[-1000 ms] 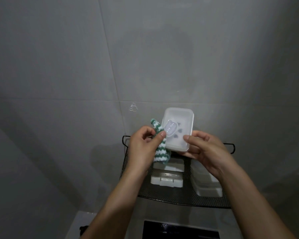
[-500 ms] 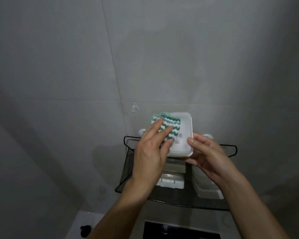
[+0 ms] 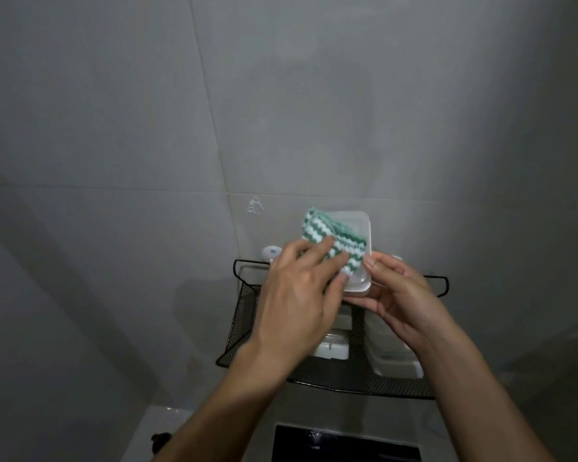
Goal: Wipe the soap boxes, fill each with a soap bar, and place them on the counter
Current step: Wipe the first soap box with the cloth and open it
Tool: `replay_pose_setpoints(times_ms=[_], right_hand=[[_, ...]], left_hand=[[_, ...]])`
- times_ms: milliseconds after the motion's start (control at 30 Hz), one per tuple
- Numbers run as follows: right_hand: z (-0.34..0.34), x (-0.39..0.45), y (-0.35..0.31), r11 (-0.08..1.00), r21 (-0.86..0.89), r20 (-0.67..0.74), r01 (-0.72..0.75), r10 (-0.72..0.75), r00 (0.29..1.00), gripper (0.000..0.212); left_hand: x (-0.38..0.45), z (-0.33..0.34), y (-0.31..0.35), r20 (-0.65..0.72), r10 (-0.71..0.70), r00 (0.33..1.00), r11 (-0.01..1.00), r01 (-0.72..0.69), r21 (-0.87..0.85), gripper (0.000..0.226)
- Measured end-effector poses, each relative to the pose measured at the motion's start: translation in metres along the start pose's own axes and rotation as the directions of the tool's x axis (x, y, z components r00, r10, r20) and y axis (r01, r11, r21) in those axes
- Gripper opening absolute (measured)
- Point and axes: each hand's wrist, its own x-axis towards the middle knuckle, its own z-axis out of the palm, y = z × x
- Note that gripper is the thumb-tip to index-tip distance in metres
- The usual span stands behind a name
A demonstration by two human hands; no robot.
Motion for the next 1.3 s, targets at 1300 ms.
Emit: replay_pose_setpoints(times_ms=[1300], right_hand=[[0.001,0.001,-0.022,0.991,0.104,0.024,-0.085,0.083,0.996,0.030]], left_hand=[[0.007,0.001,-0.018,-0.069,0.228,0.971,0.972,-0.223,0.074,0.045]])
